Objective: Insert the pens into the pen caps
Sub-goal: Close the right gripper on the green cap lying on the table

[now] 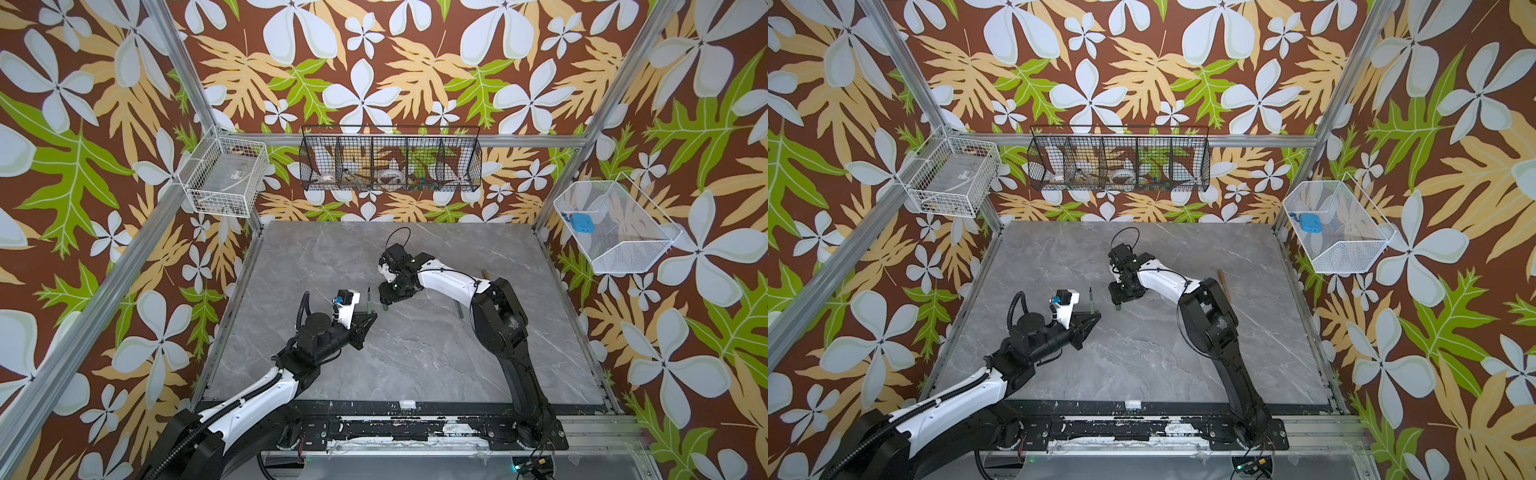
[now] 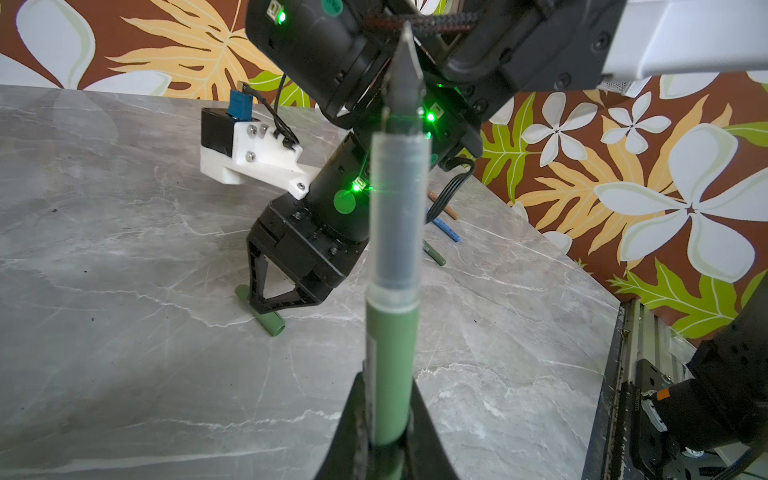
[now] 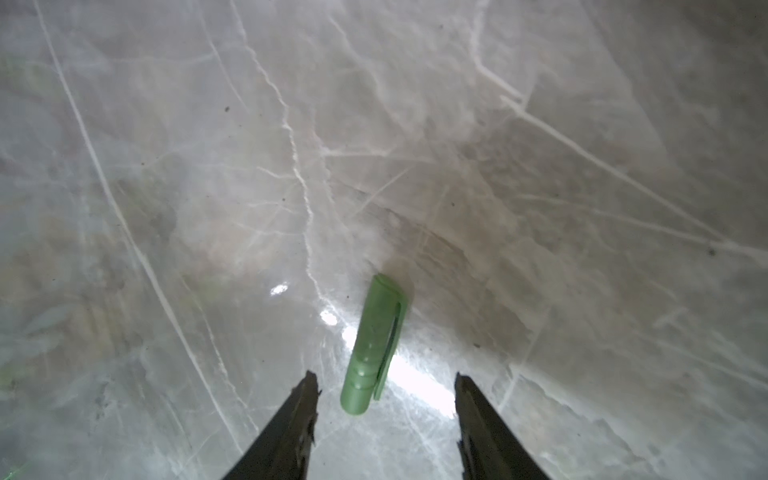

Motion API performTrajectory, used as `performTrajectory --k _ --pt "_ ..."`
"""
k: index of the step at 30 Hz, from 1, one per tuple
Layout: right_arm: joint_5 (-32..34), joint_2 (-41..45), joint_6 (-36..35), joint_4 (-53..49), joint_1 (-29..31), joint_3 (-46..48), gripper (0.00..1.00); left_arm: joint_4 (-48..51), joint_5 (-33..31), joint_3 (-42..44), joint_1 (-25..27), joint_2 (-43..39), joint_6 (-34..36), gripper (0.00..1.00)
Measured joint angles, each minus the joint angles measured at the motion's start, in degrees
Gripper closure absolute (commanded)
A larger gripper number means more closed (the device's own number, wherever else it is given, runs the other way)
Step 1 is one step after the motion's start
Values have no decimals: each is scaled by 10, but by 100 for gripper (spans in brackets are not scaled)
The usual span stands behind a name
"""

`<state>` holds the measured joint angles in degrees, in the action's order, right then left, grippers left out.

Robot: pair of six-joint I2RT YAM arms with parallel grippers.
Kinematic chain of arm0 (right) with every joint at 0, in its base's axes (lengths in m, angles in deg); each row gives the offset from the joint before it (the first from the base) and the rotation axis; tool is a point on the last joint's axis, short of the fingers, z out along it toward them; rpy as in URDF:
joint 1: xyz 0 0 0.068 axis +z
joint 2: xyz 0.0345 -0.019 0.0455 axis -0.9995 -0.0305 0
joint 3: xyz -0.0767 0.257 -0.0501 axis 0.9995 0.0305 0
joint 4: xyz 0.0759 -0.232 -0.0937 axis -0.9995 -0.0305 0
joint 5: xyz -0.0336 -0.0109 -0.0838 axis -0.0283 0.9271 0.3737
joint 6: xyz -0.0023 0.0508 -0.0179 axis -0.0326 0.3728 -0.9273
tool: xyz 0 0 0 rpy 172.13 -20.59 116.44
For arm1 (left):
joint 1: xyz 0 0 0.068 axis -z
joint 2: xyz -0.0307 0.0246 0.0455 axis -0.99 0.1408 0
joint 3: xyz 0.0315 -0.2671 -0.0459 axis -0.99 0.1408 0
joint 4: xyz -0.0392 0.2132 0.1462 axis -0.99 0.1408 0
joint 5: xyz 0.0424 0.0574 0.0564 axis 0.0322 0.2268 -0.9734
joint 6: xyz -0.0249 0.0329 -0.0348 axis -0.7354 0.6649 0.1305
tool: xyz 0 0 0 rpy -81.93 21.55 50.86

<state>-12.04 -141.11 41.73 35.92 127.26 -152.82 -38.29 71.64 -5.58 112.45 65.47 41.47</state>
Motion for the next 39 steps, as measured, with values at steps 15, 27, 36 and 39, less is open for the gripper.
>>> performTrajectory --k 15,27,36,39 --pt "19 -54 8 -22 9 -61 53 0 3 0 0 1 -2 100" --pt "54 -76 7 -47 17 -99 64 -6 4 5 0 -5 -2 100" --pt "90 -87 5 -60 31 -111 63 -6 2 7 0 -12 -2 100" --pt "96 -87 5 -60 33 -110 63 -6 2 9 0 -17 -2 100"
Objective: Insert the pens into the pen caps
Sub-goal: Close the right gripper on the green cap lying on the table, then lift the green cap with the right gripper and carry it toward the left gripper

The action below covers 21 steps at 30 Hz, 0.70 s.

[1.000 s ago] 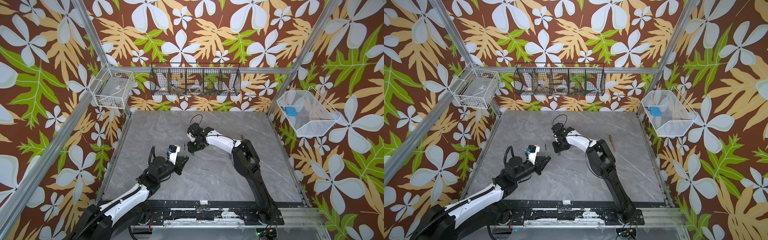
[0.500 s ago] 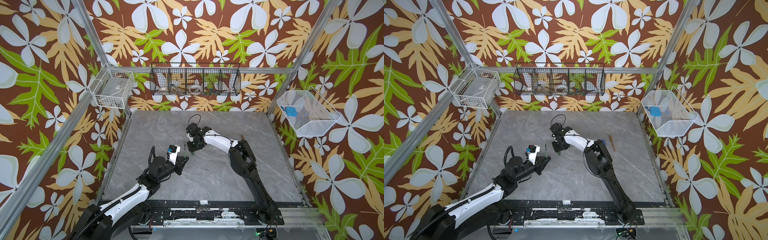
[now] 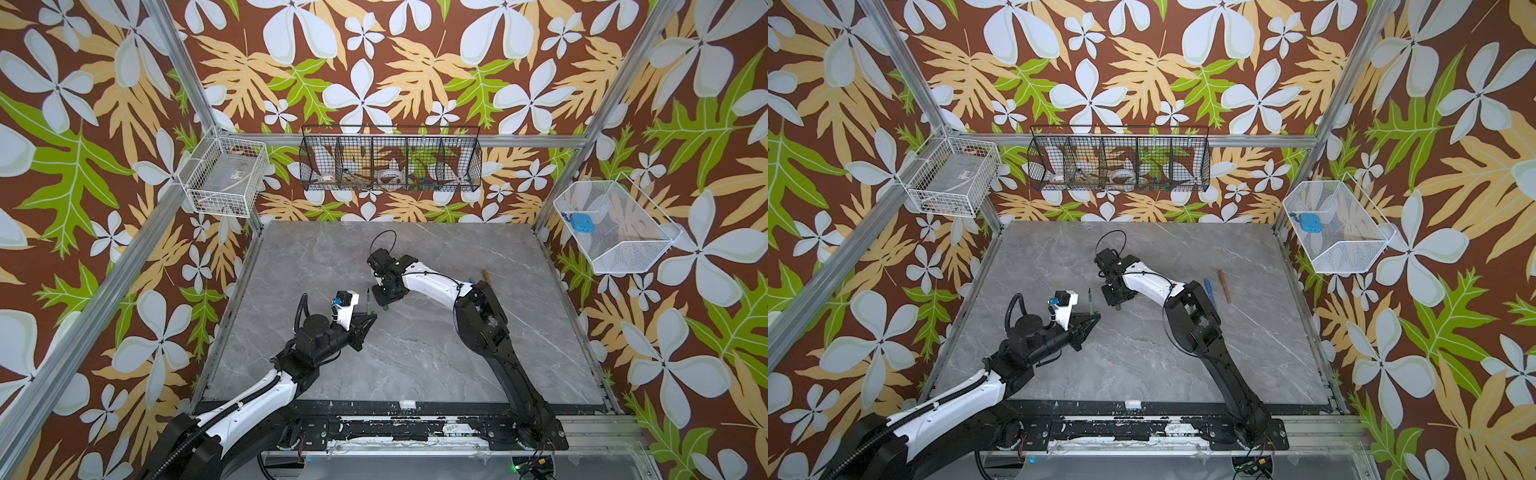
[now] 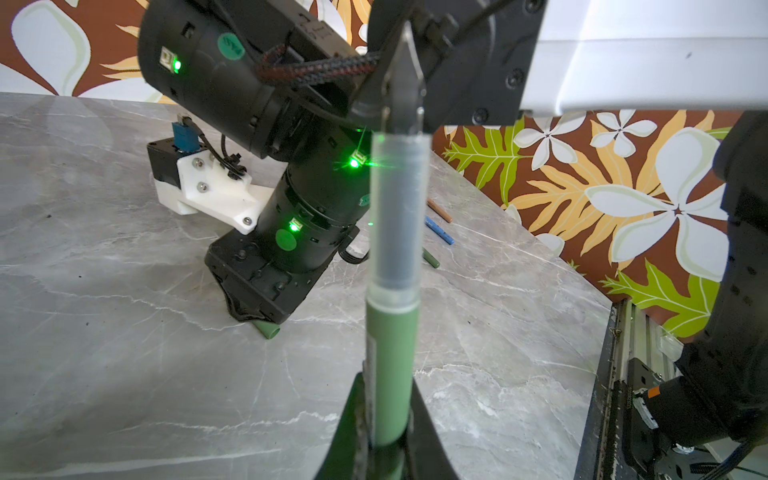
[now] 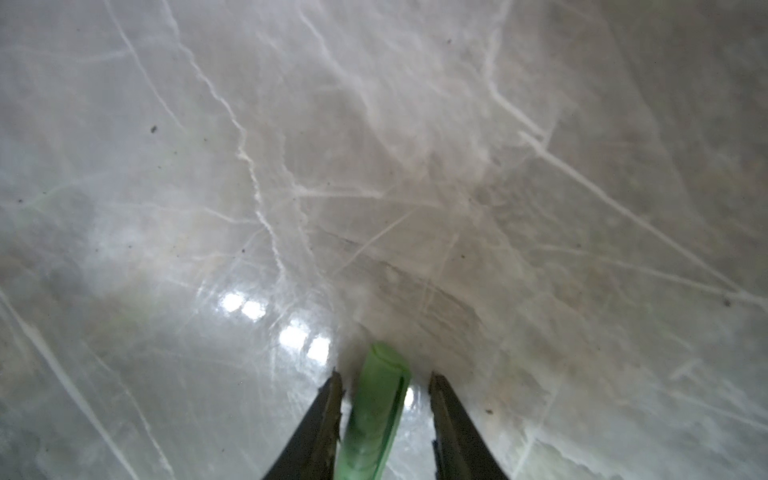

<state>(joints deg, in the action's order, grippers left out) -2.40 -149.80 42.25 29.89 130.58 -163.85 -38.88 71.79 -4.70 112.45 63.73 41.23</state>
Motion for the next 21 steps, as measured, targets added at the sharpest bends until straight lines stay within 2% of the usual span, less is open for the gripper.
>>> performTrajectory --k 3,15,21 --pt "1 0 0 0 0 1 64 0 -2 0 0 -5 0 100" --pt "-5 16 -13 7 -1 21 86 0 -9 1 0 -9 0 100" --pt "-39 51 -19 16 -12 71 87 -1 -12 5 0 -12 0 100"
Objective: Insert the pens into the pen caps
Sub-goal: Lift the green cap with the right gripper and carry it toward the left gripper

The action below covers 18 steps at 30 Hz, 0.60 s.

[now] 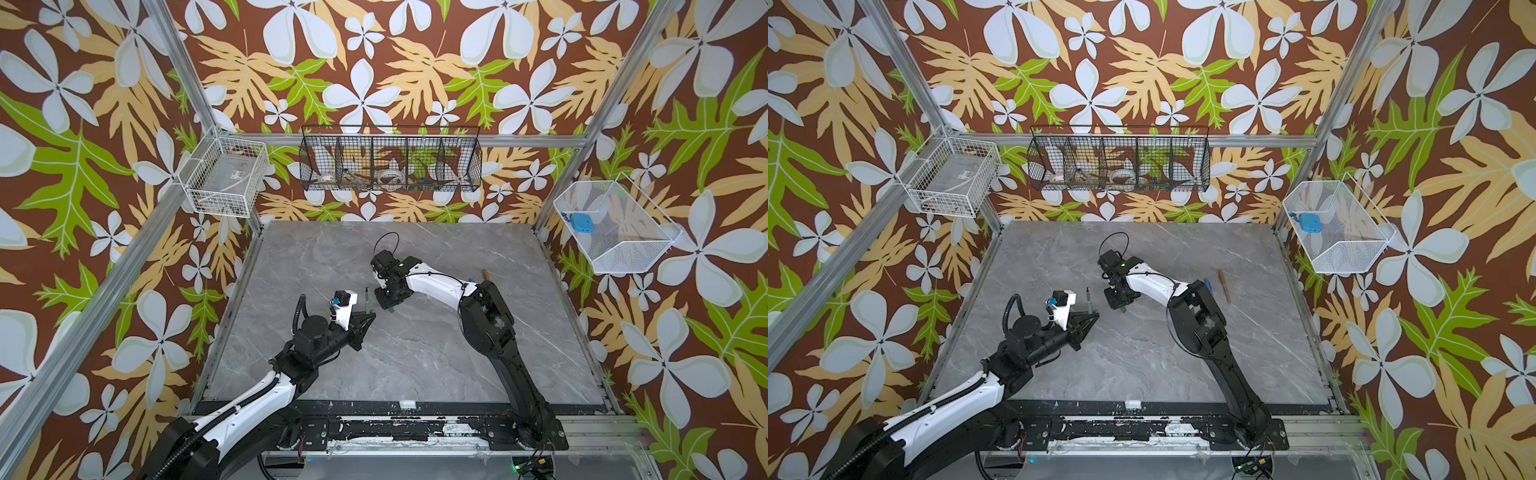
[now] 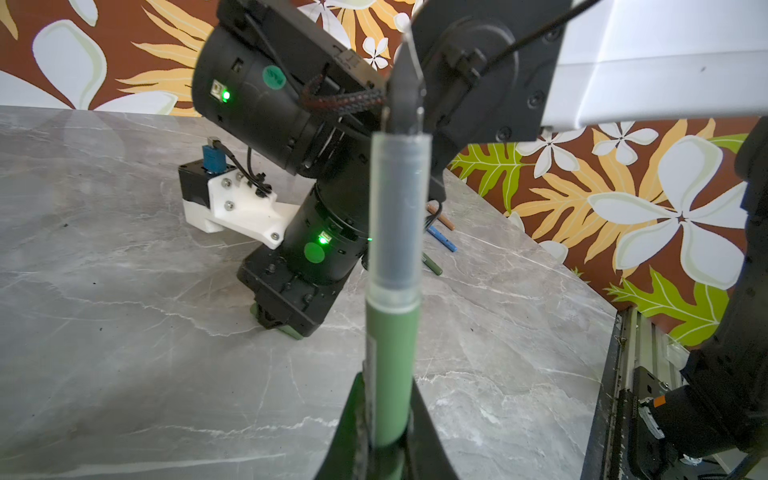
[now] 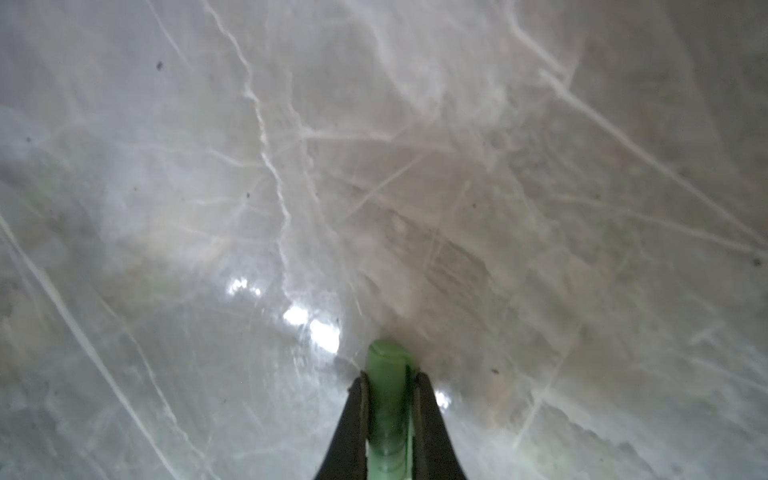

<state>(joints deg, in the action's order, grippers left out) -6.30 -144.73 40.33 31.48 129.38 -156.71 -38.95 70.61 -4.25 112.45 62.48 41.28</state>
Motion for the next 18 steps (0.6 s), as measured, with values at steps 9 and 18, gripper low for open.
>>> performTrajectory --k 9,18 --pt "-40 125 -15 94 -32 127 88 -2 -11 3 0 29 5 100" --pt "-102 325 -8 312 -54 362 89 -12 36 -24 0 112 6 100"
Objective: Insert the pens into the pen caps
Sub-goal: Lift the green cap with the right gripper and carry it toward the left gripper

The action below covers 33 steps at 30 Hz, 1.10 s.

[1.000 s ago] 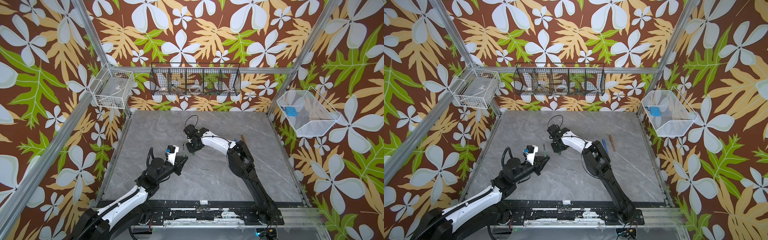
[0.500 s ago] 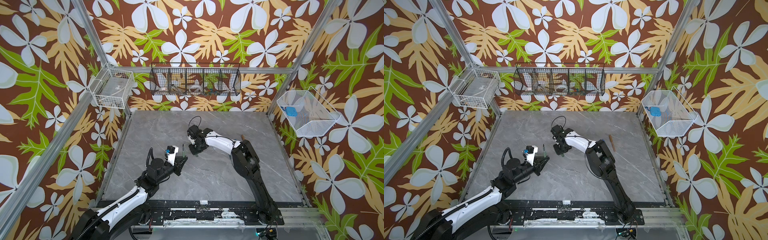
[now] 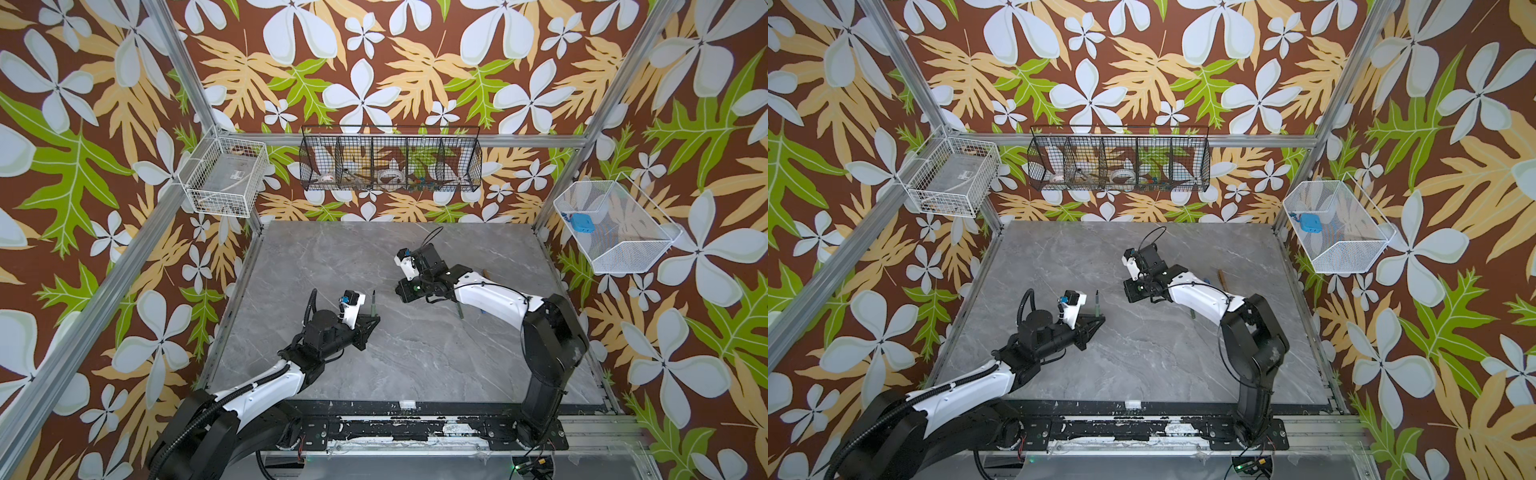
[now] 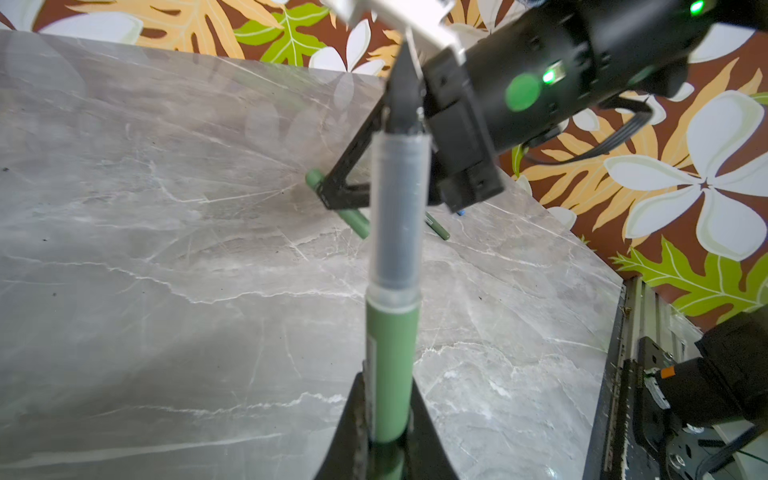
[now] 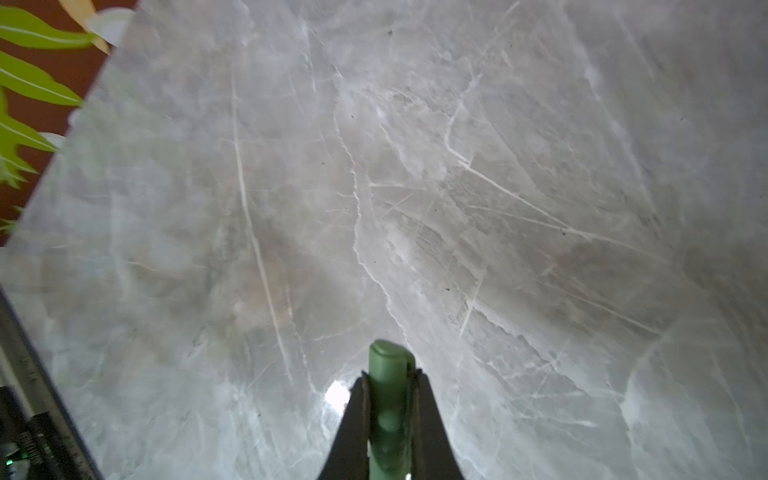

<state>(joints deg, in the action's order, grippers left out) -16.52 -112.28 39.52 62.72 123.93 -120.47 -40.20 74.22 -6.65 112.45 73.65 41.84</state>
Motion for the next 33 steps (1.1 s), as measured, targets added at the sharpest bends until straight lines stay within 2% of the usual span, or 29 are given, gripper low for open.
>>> performTrajectory --k 6,15,24,33 --pt "-36 120 48 163 -19 133 90 -9 24 -5 5 23 -2 100" --pt "-107 223 133 394 -26 265 89 -10 29 -16 64 18 27 100" --pt "-148 226 131 440 -18 262 89 -10 5 -11 65 -1 40 100" --pt "-175 265 113 475 19 270 89 -12 -9 10 73 -43 51 100"
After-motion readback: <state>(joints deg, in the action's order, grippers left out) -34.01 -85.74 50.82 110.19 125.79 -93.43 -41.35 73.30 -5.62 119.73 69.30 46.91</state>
